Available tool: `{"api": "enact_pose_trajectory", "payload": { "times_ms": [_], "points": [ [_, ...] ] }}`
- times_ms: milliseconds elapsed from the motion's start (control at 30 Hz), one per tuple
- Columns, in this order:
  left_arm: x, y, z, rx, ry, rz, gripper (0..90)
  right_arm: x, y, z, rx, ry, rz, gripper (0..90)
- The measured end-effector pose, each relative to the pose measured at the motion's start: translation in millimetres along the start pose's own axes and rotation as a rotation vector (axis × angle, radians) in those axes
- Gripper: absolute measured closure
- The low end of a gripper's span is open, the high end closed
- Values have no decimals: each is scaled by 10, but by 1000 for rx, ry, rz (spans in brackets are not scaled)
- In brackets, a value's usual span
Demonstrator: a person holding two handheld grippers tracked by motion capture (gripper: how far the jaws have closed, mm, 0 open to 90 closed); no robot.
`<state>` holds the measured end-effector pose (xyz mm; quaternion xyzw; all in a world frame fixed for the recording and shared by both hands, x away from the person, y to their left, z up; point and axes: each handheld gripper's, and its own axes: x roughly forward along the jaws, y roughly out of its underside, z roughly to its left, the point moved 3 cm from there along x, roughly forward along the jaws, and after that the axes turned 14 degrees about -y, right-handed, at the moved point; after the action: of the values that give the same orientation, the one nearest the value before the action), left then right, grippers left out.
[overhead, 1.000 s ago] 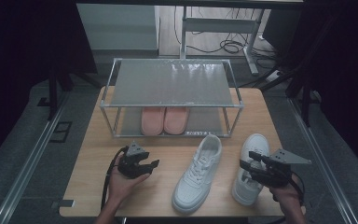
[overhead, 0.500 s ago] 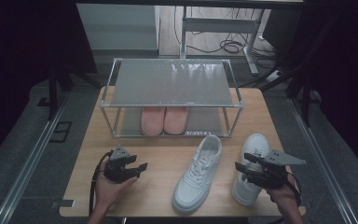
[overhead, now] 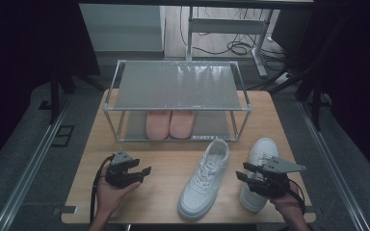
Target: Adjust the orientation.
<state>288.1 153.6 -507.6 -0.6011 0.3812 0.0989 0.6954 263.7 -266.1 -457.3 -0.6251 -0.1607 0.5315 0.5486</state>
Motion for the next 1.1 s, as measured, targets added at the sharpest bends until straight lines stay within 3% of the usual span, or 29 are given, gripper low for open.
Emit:
{"api": "enact_pose_trajectory", "payload": {
  "times_ms": [267, 367, 633, 867, 1100],
  "points": [
    [-19, -3, 2, -1, -7, -2, 413, 172, -44, 266, -75, -99, 88, 816],
    [-33, -7, 29, -11, -13, -6, 413, 263, -52, 377, -99, -134, 127, 852],
    [-6, 10, 28, -8, -13, 5, 414, 490, 19, 540, -112, -192, 251, 881],
    [-15, 9, 40, -12, -16, 0, 414, 688, 91, 643, -124, -218, 316, 891],
    [-12, 16, 62, -20, -21, 4, 414, 803, 138, 660, -120, -210, 354, 897]
  ]
}}
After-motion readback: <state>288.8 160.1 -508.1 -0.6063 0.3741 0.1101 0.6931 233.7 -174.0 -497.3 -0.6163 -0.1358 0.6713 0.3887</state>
